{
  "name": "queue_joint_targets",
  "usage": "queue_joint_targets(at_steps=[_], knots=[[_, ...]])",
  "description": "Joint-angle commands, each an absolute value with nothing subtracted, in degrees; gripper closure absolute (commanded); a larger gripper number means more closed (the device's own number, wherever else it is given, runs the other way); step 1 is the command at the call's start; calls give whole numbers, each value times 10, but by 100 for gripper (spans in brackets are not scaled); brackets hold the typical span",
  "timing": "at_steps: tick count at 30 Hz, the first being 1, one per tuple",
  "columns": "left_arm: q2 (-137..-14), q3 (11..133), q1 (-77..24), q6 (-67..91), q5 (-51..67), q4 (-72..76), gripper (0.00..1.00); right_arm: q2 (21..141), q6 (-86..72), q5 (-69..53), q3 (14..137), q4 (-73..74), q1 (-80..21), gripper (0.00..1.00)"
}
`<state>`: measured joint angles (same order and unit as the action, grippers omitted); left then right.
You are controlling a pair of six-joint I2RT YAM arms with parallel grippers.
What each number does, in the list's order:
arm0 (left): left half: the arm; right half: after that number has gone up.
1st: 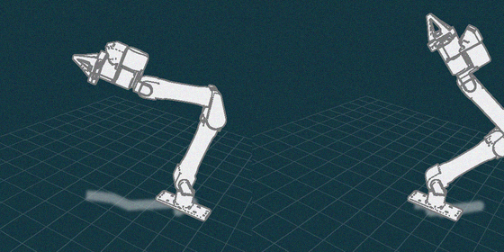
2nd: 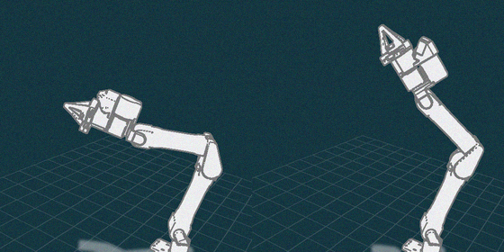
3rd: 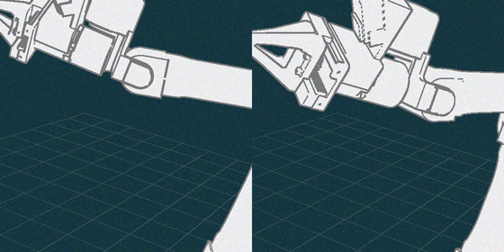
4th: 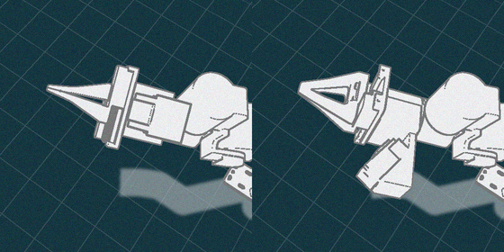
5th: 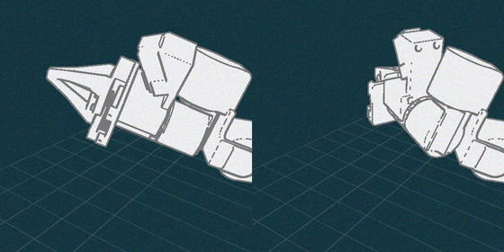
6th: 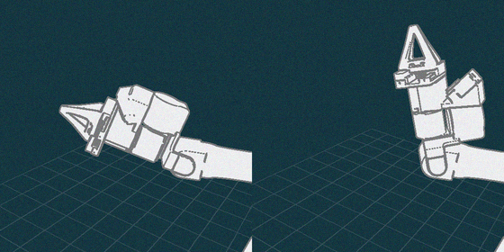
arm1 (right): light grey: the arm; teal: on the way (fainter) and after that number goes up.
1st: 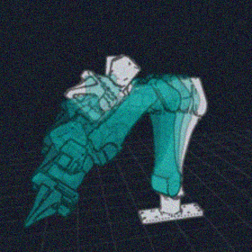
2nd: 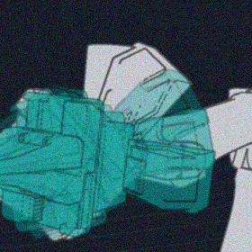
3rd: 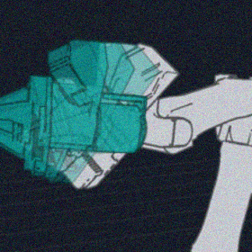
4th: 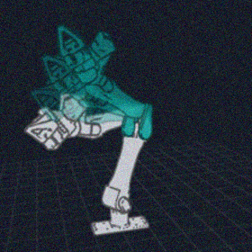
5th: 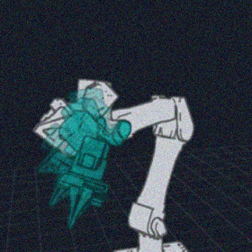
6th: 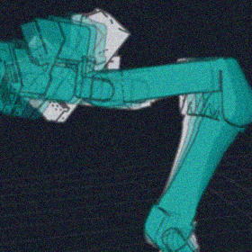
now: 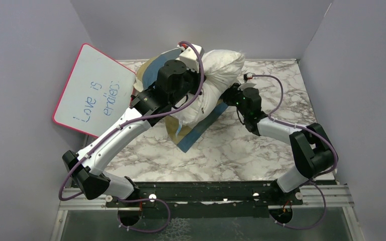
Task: Put the pillow into the pillowcase
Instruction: Stuff the pillow into the pillowcase.
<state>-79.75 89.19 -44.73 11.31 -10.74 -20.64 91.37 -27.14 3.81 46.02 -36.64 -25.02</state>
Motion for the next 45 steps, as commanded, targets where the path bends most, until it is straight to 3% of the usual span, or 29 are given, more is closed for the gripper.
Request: queue_joint_targets(at_steps=[1, 5, 9, 17, 24, 33, 37, 42, 45], knots=[[-774, 899, -443, 119, -122, -147, 100, 881, -258, 151, 464, -331, -264, 77], [-773, 899, -444, 118, -121, -146, 100, 863, -256, 178, 448, -341, -264, 87], [-774, 898, -443, 121, -119, -144, 100, 880, -257, 159, 463, -333, -264, 88], [-773, 895, -443, 126, -112, -138, 100, 922, -275, 72, 477, -395, -265, 75], [-772, 894, -443, 130, -108, -136, 100, 956, -294, 68, 504, -396, -265, 73], [-767, 885, -443, 140, -98, -126, 100, 1009, -323, 84, 543, -421, -265, 62], [-763, 883, -443, 141, -100, -126, 100, 1027, -337, 119, 550, -429, -264, 64], [-757, 882, -443, 140, -105, -126, 100, 1054, -318, 145, 530, -520, -263, 77], [-754, 879, -443, 142, -107, -125, 100, 1074, -298, 113, 526, -599, -263, 68]])
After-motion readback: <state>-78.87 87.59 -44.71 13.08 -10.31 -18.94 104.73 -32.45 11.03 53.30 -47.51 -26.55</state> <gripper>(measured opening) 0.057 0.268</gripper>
